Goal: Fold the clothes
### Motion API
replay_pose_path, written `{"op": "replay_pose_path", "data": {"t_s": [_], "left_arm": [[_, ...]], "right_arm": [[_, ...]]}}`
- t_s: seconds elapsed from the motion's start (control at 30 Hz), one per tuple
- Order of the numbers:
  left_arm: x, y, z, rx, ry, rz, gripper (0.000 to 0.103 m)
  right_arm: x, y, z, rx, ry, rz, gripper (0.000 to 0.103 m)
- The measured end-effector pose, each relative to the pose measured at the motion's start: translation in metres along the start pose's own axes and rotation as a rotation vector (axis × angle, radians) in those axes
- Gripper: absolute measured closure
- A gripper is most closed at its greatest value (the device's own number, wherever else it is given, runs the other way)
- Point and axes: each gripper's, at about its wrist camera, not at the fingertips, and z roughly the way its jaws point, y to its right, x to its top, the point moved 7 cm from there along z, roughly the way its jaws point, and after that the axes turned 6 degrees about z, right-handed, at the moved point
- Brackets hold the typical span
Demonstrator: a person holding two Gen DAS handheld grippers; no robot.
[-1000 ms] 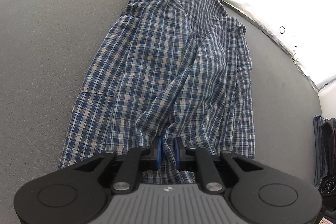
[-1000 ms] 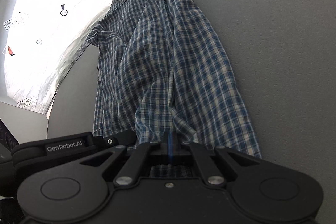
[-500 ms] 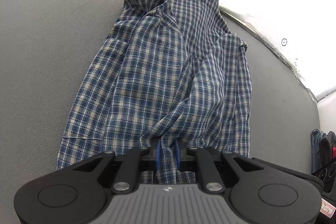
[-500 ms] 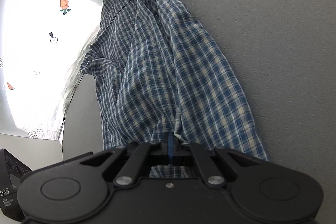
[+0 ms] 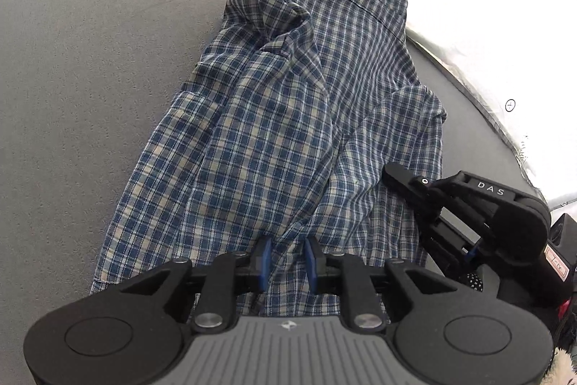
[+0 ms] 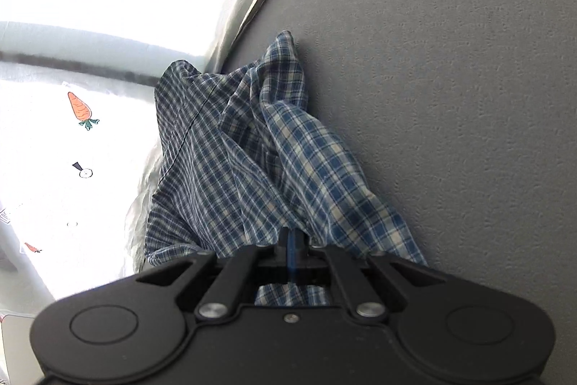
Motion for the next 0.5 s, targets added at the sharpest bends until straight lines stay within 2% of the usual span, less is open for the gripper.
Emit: {"op": "replay_pose_path", "data": {"t_s": [0.5], "left_arm": [[0.026, 0.002, 0.016, 0.018, 0.004, -0.023, 0.080]], "right_arm": [[0.002, 0.004, 0.000, 0.025, 0.004, 0.037, 0.103]]}}
